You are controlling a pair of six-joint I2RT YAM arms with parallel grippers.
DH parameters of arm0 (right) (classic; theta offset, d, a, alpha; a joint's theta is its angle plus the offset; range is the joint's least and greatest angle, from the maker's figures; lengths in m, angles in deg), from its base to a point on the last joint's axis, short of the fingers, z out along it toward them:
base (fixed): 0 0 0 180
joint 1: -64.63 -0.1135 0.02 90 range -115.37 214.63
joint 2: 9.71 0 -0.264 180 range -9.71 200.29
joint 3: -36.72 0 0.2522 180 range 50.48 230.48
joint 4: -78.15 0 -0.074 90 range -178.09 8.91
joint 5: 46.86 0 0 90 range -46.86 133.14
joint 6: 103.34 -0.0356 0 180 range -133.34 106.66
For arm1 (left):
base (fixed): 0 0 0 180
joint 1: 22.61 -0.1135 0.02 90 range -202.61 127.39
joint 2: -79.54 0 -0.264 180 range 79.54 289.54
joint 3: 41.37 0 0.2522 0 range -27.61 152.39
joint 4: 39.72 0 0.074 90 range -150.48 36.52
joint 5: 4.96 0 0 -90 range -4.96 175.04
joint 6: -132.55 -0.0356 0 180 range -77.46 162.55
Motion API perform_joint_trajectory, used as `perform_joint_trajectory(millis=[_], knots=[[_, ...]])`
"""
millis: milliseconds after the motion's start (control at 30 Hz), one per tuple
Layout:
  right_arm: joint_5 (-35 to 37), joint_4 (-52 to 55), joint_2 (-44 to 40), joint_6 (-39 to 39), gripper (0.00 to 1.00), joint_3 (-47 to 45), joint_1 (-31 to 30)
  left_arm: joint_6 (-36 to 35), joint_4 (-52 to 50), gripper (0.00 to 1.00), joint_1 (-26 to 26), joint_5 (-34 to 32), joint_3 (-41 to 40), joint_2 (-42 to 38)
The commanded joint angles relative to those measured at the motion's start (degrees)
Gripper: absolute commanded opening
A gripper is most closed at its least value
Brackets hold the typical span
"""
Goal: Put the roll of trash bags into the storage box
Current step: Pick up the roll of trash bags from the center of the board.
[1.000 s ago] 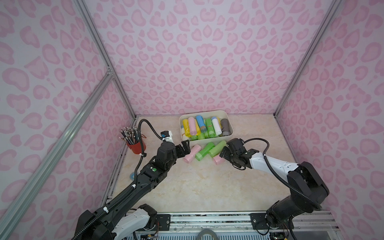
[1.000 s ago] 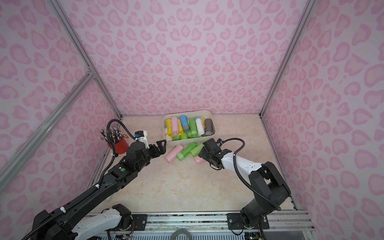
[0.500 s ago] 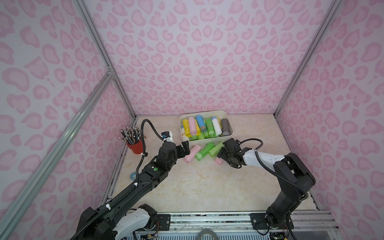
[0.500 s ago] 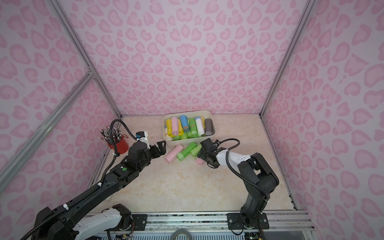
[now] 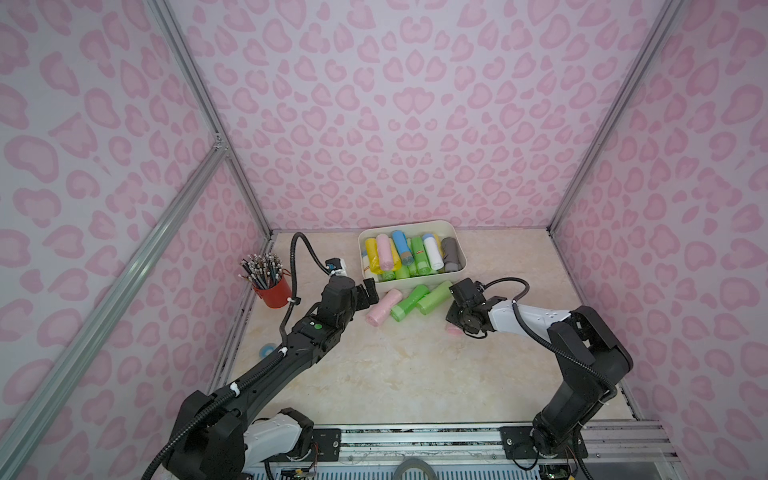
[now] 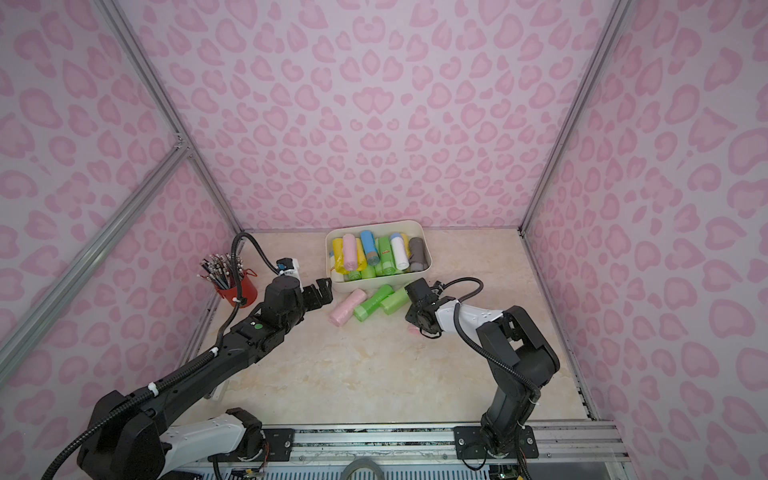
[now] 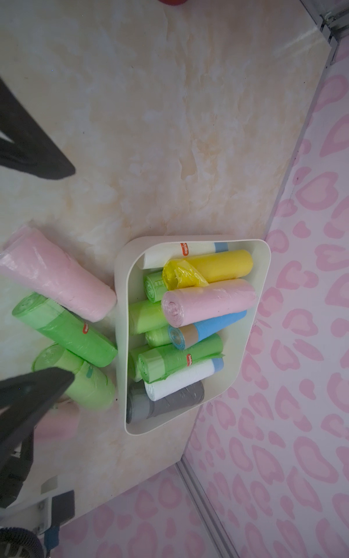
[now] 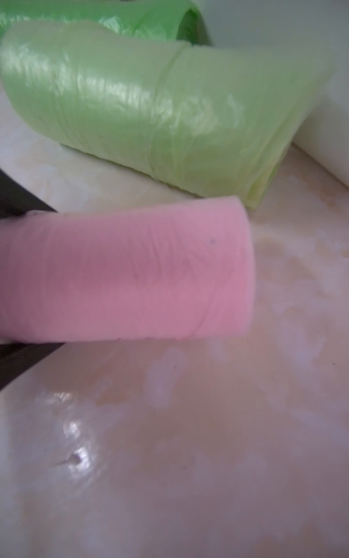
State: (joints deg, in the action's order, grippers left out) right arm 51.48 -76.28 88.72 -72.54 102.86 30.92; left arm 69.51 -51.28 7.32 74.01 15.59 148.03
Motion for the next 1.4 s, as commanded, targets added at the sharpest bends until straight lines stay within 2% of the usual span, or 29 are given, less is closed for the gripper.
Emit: perform_joint_trajectory(millis=[0,400,567,633,900,1267,1367], knots=[[-2.01,5.66,0.72,1.36,0.47,-2.03,0.19,-0.24,3.29,0.99,-0.23,0.01,0.94,1.00],[-3.75,5.18,-1.53,4.80,0.47,-3.55,0.66,-0.94,5.67,1.00,-0.93,-1.87,0.89,6.02],[-6.02,4.94,-2.07,6.85,0.36,-2.98,1.93,-1.56,7.46,0.99,-1.10,-2.51,1.13,7.95],[-6.76,4.99,-2.75,7.53,0.35,-2.99,2.24,-1.78,7.41,1.00,-1.14,-2.59,1.48,8.32],[-9.00,6.73,-3.42,8.60,0.29,-1.30,3.48,0.10,11.39,0.99,-1.10,-2.01,-3.25,6.04],[-8.39,9.89,-2.29,8.94,0.27,1.34,3.70,0.09,10.50,0.99,-1.11,-0.71,-3.14,5.23],[-7.20,11.79,-2.48,9.76,0.21,2.11,3.67,-0.12,10.04,0.99,-1.10,-0.66,-3.73,3.62]])
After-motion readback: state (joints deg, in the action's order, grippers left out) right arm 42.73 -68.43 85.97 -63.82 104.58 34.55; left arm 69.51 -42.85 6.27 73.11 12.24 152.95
